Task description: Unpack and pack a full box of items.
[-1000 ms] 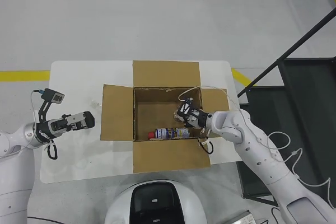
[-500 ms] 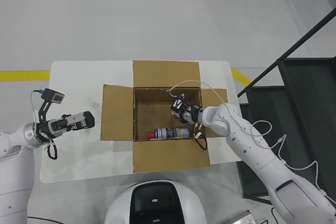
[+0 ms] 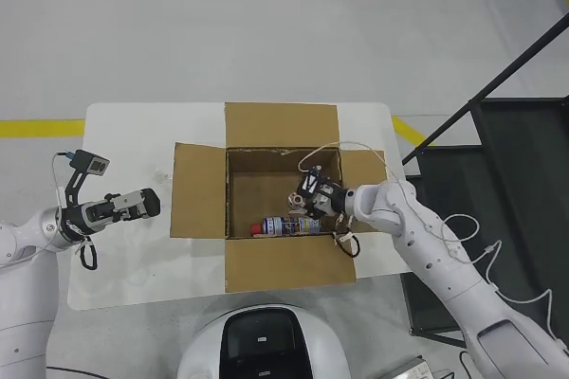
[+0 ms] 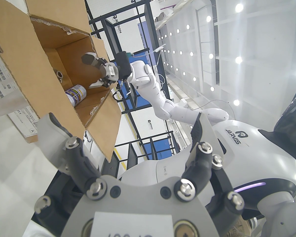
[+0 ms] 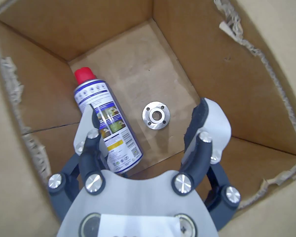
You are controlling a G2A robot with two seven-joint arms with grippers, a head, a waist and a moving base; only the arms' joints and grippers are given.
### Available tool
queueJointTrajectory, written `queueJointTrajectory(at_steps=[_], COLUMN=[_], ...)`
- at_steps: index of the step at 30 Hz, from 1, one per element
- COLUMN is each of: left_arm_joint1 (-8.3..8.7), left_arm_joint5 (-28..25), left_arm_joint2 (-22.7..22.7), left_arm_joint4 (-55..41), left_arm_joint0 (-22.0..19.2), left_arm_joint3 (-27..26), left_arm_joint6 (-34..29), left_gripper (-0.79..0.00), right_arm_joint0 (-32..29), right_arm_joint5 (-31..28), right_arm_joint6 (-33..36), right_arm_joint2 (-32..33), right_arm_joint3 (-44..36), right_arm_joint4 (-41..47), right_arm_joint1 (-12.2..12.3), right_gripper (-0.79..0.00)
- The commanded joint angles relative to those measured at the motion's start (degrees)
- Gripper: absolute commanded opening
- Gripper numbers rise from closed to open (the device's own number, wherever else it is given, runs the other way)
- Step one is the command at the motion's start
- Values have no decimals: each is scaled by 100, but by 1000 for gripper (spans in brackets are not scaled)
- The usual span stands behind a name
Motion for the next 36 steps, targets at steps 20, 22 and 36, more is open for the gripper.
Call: queueJointTrajectory(at_steps=[20,22,36], left_arm_joint1=[0,0,0], left_arm_joint5=[0,0,0], left_arm_joint2=[0,0,0], left_arm_joint4=[0,0,0], left_arm_joint0=[0,0,0], left_arm_joint3=[0,0,0], left_arm_joint6=[0,0,0], left_gripper=[0,0,0], right_arm_joint0=[-2920,-2873,-2168], right_arm_joint5=[-673,-528,-571], right_arm_joint6=[-1176,-1093,-775], right_arm_joint2=[4030,4111,3465], right_arm_joint3=[-1038,-735,1029], right_arm_joint4=[533,603,170], right_arm_joint1=[626,634,640], right_gripper=[0,0,0])
